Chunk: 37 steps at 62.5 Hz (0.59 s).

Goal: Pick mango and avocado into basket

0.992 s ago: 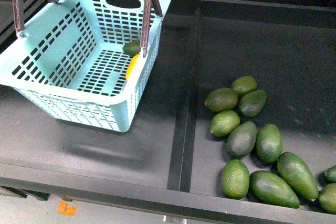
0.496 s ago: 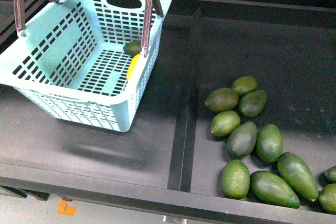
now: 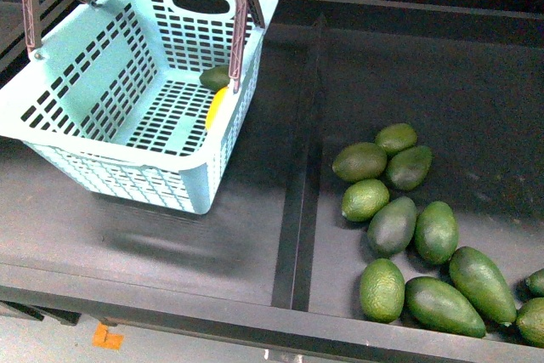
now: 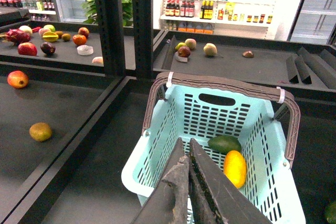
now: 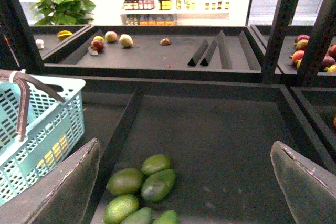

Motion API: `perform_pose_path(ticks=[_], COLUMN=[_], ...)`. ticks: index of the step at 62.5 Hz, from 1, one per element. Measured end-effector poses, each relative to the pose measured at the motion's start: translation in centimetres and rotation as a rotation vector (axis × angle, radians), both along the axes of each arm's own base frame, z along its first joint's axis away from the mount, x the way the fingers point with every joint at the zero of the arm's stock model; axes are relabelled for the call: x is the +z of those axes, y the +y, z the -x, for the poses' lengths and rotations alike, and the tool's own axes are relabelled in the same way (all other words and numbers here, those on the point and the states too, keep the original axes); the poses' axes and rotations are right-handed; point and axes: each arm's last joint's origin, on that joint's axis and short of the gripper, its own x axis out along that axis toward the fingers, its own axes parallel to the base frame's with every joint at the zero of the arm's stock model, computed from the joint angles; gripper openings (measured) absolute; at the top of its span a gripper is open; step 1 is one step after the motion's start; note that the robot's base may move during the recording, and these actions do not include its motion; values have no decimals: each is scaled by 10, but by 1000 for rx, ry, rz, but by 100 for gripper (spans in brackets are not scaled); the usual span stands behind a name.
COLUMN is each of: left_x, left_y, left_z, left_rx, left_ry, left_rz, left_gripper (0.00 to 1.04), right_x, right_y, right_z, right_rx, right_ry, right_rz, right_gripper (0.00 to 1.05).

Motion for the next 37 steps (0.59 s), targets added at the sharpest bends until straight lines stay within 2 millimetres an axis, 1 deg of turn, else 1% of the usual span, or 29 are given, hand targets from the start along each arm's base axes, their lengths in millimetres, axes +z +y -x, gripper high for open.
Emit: perform_pose_path(ticks=[19,37], left_x=[6,6], left_y=[0,0], left_z=[15,24], left_rx=[0,0], left_ry=[-21,-23], left_rz=[-2,-2], left_gripper=[2,2], right_x=[0,0], right_y=[0,0], right_z=[0,0], right_rx=[0,0], right_ry=[0,0], right_rz=[0,0], right_gripper=[96,96])
